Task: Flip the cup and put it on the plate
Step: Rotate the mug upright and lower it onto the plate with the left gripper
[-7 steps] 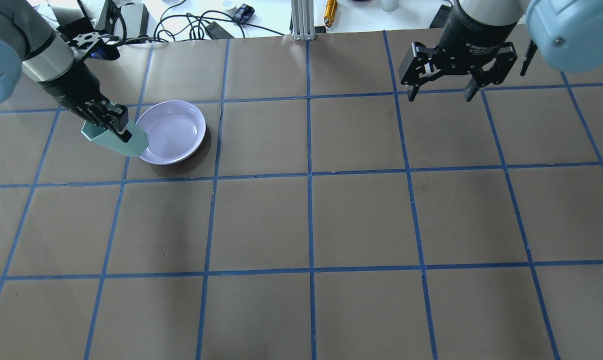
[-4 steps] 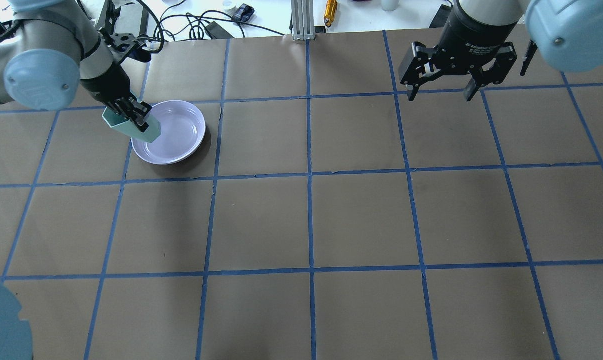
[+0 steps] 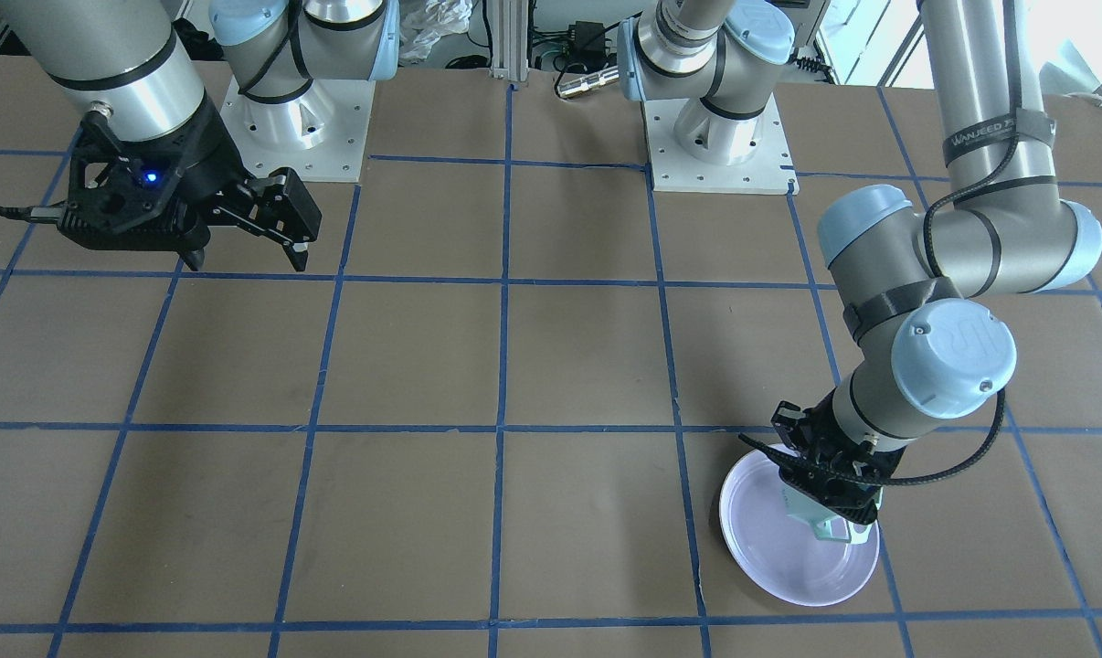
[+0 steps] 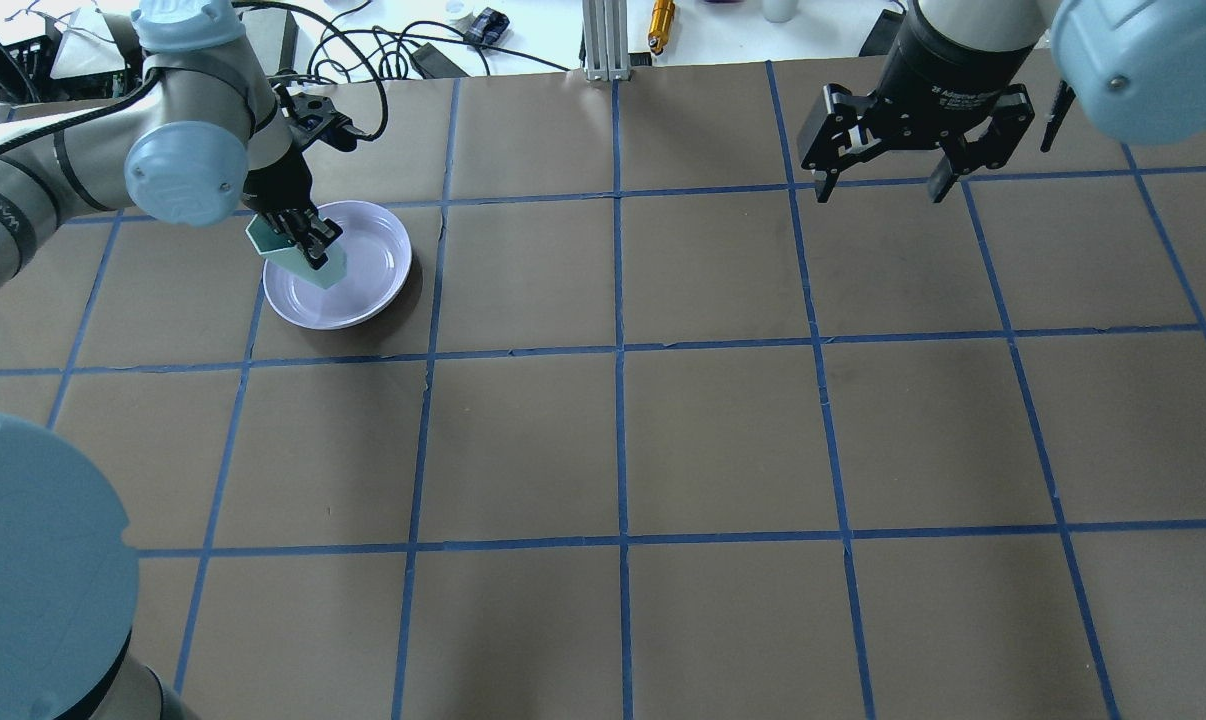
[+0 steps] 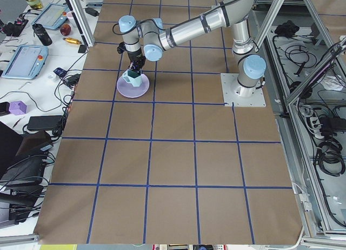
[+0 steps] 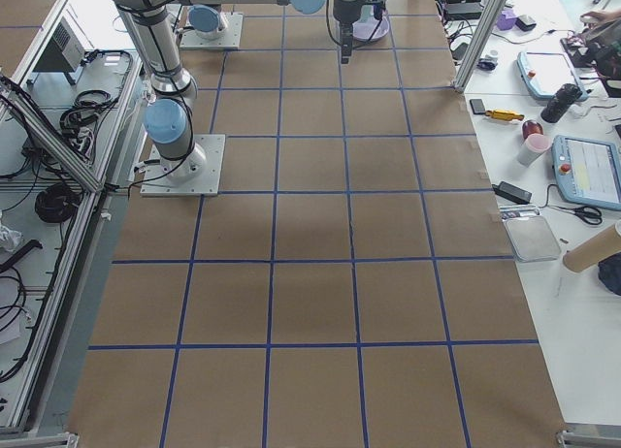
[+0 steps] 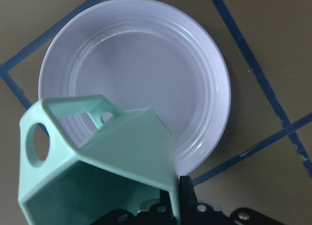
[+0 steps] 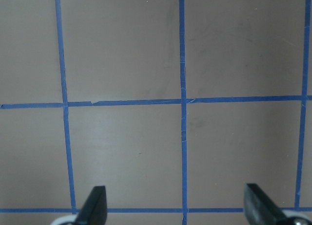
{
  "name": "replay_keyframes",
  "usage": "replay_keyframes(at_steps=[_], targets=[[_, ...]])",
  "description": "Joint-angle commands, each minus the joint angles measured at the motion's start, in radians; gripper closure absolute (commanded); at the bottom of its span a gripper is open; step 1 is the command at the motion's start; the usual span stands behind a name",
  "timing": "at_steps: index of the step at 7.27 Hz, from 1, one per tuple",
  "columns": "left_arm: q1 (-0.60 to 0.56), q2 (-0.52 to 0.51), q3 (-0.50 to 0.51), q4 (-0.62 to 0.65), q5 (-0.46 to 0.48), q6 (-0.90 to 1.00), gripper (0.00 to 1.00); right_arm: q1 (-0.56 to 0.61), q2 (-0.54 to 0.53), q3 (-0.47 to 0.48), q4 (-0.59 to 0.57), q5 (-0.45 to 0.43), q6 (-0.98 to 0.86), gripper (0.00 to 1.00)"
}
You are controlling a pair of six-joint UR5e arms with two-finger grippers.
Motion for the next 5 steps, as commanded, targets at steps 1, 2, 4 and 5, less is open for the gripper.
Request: replay_keyframes(at_steps=[1,2,4,5], targets=[[-0.021,-0.036,0.018,0.0,0.009,0.0,1.0,0.0,0.0,0.0,0.0,0.0,0.0,0.0],[-0.023,-0.048,0.018,0.001,0.054,0.0,1.0,0.0,0.0,0.0,0.0,0.0,0.0,0.0],[-0.023,-0.07,0.013,0.001,0.056,0.0,1.0,0.0,0.0,0.0,0.0,0.0,0.0,0.0],[-0.026,-0.076,0.015,0.003,0.054,-0.003,1.0,0.0,0.0,0.0,0.0,0.0,0.0,0.0]])
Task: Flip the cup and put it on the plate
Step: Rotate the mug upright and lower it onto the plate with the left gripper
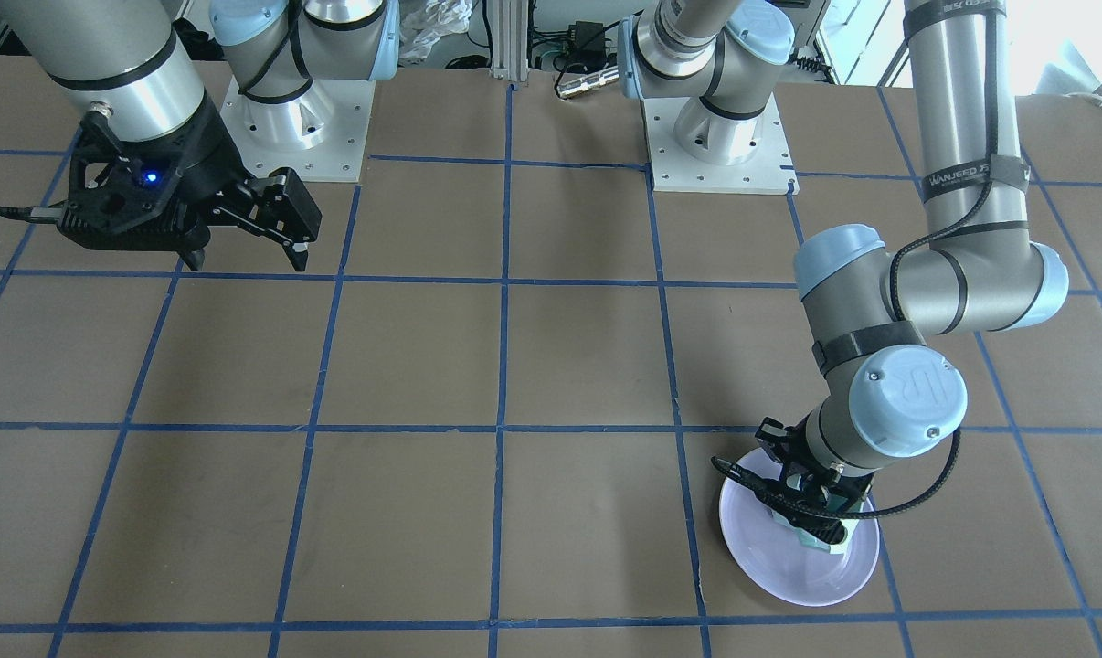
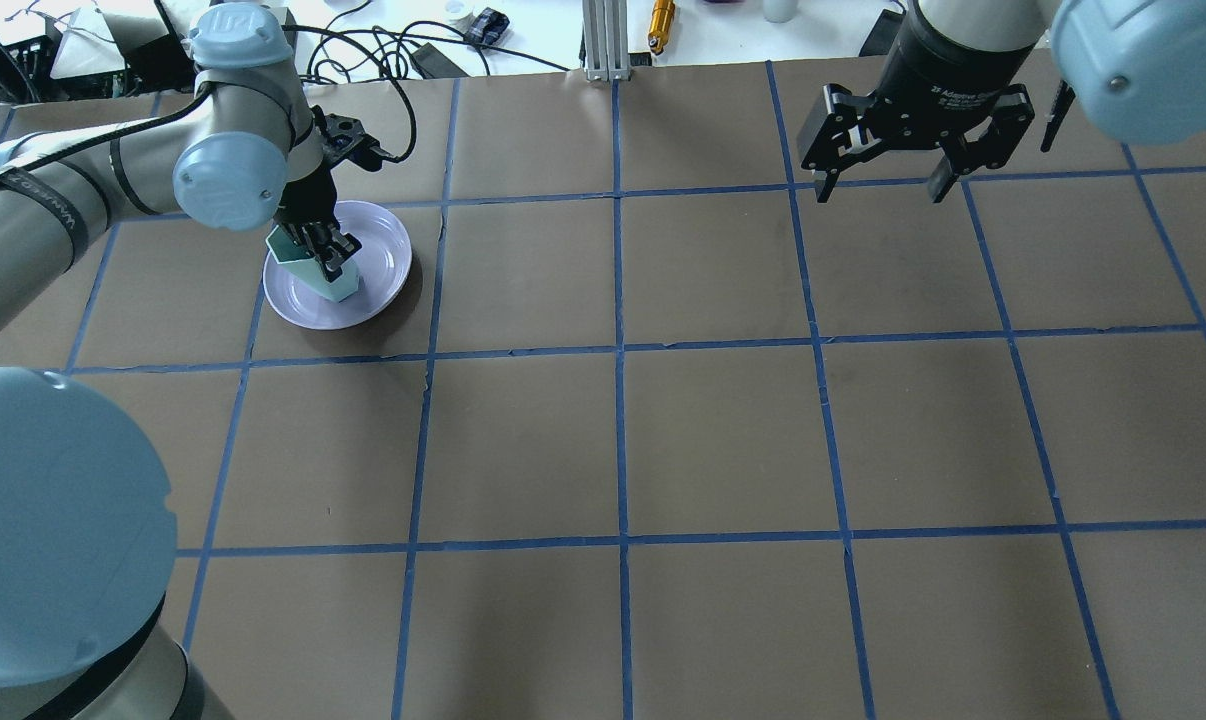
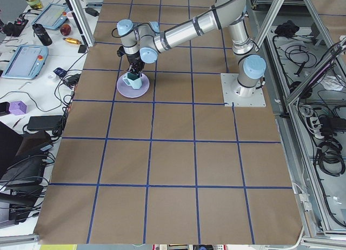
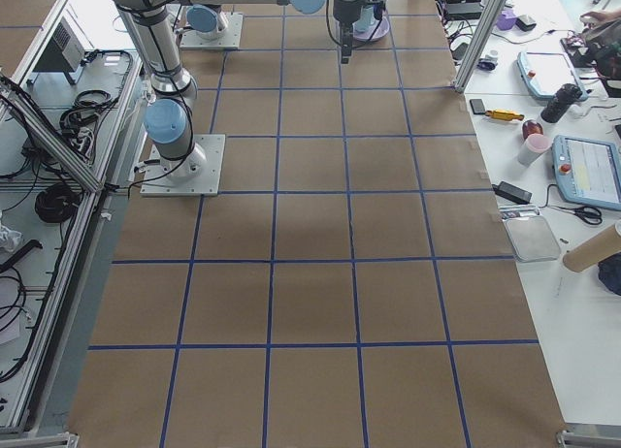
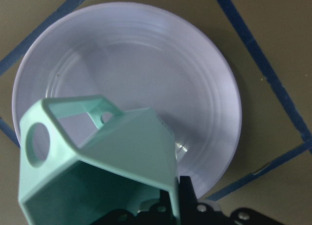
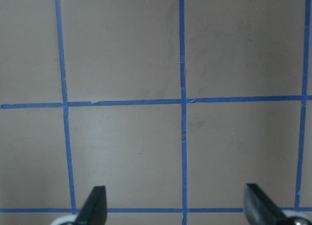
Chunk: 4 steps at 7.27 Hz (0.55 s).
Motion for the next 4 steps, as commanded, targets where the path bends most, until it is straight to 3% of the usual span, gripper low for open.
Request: replay_keyframes(at_steps=[1,2,4], targets=[[-0.005,-0.009,0.002,0.0,0.001,0.0,0.28,0.0,0.0,0.0,0.0,0.0,0.0,0.0],[-0.007,0.014,0.002,-0.014,-0.001,-0.001,0.0,0.0,0.0,0.0,0.0,0.0,0.0,0.0],[-0.01,0.084,0.005,-0.064,-0.014,-0.013,0.0,0.0,0.0,0.0,0.0,0.0,0.0,0.0]])
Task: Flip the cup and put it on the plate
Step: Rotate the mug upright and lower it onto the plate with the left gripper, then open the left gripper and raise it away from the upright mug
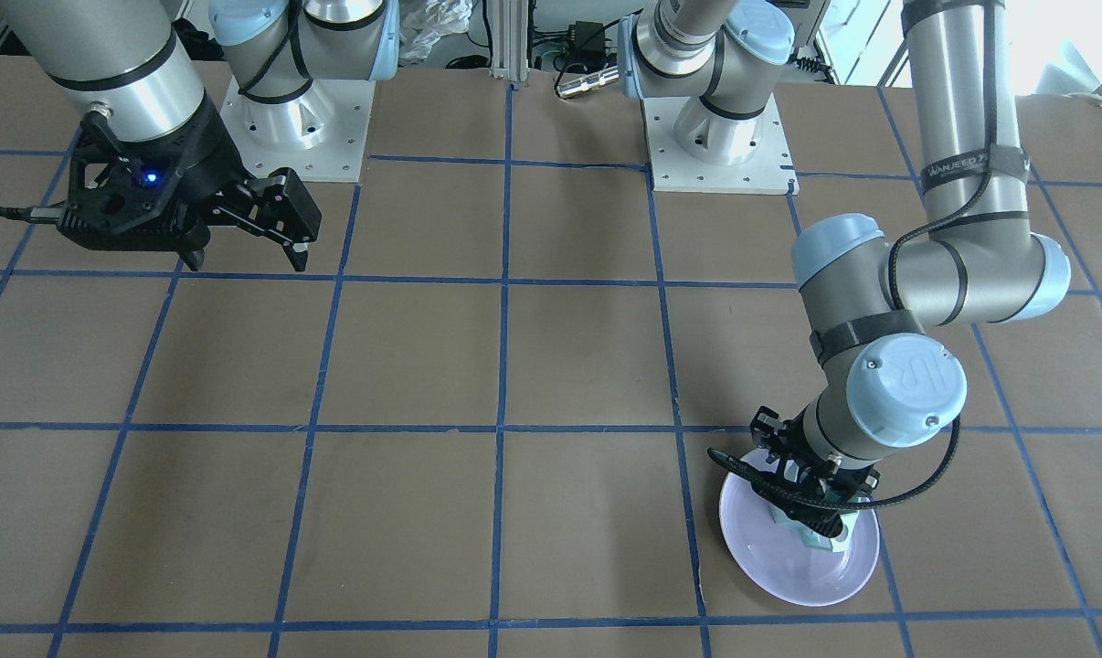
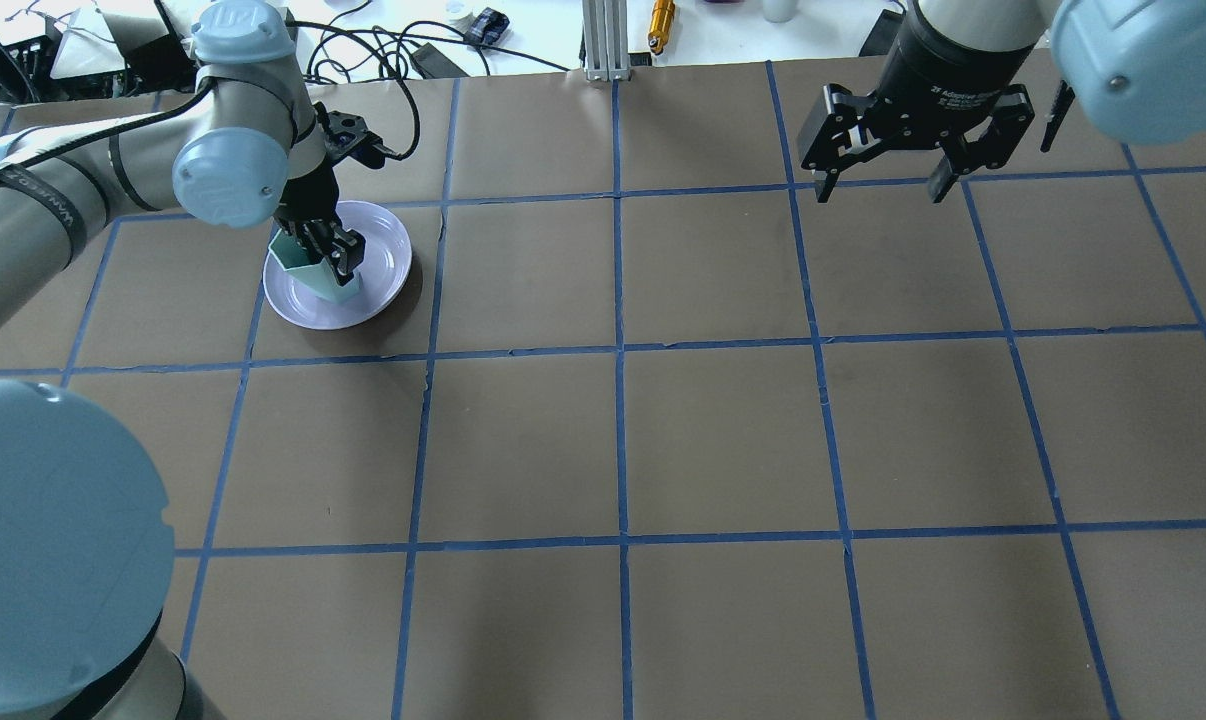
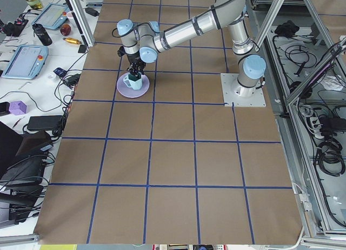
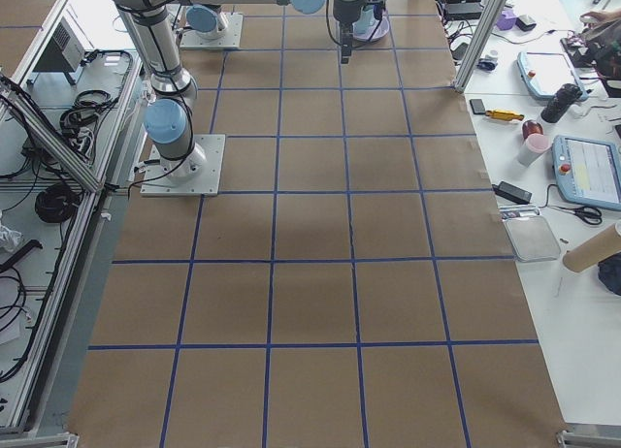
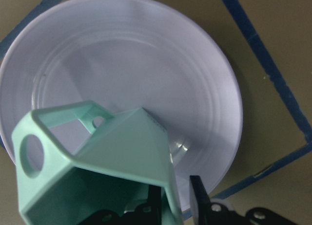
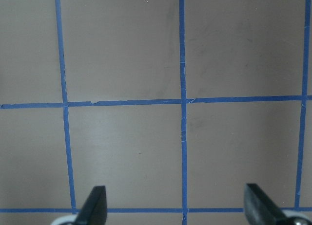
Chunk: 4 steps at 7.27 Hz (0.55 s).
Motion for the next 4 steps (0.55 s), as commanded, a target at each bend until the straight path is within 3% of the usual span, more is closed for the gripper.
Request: replay_keyframes(at_steps=[1,4], targets=[[-0.003,0.103,0.005,-0.098,-0.032,-0.033,0.0,0.0,0.0,0.0,0.0,0.0,0.0,0.0],[-0.069,0.301,0.0,-0.221,-0.059,-0.287,0.0,0.0,0.0,0.0,0.0,0.0,0.0,0.0]])
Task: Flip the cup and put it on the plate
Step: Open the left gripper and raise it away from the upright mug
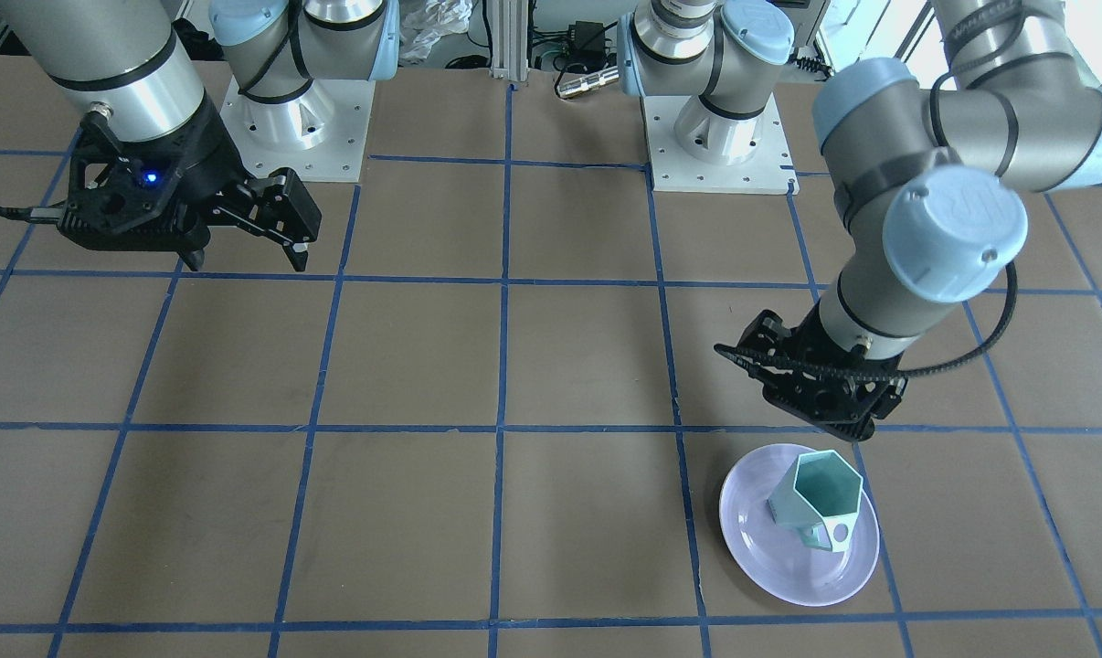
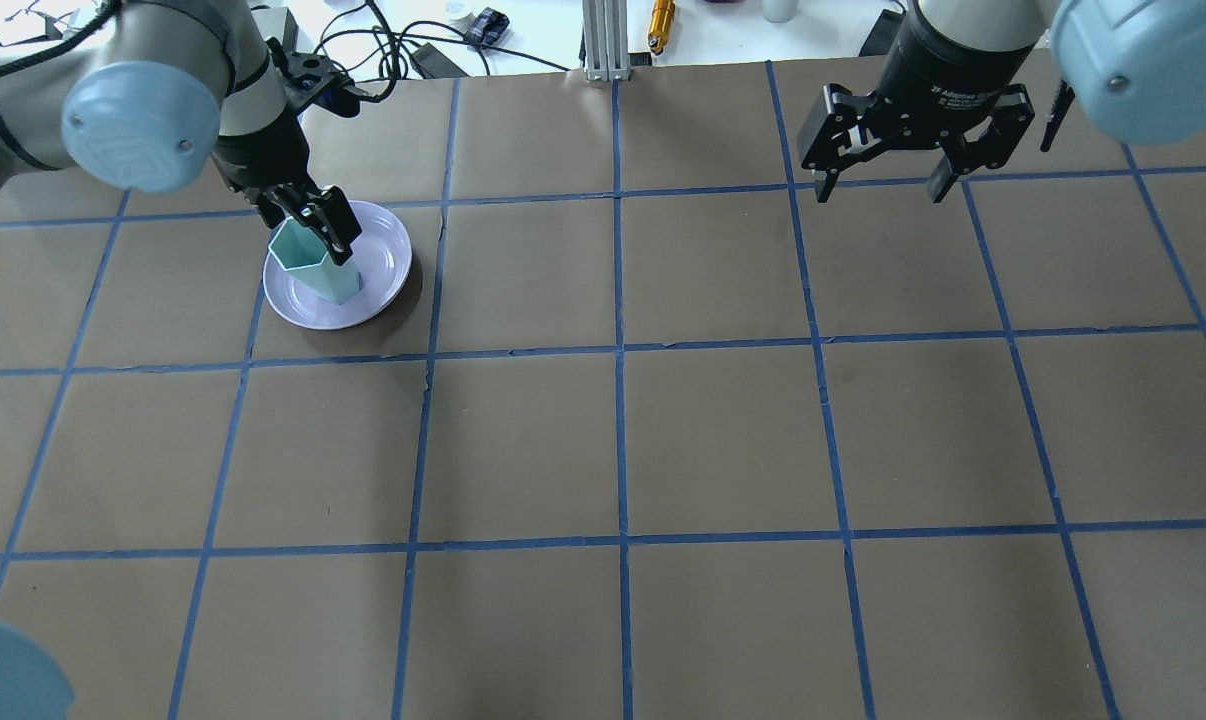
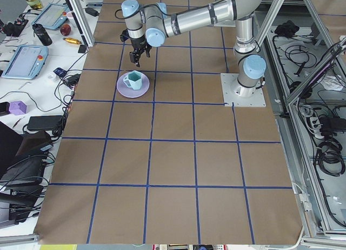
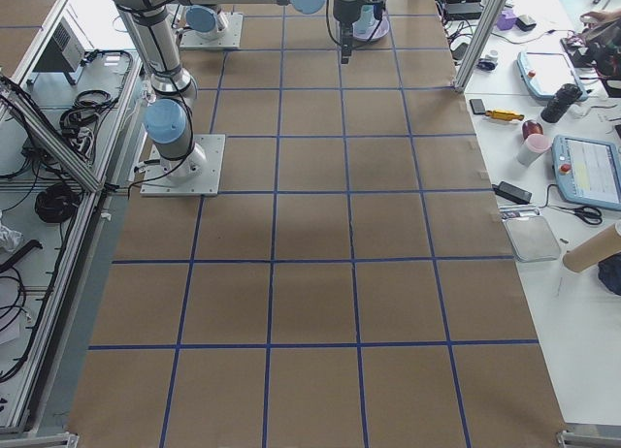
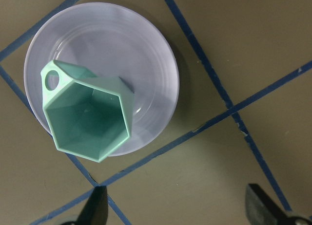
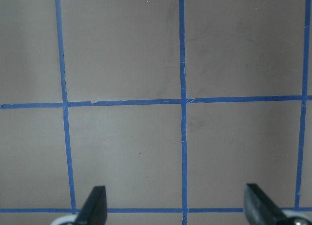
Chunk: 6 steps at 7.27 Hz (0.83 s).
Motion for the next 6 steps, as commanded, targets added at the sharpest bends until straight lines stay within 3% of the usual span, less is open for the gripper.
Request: replay_keyframes(at_steps=[1,2,6], targets=[[-0.049,0.136,-0.009,-0.082,-0.013,-0.209,0.0,0.0,0.0,0.0,0.0,0.0,0.0,0.0],[-0.056,0.29,-0.015,-0.19,-0.146,-0.601,0.0,0.0,0.0,0.0,0.0,0.0,0.0,0.0],[-0.053,0.292,-0.015,-0.189,-0.145,-0.602,0.0,0.0,0.0,0.0,0.0,0.0,0.0,0.0]])
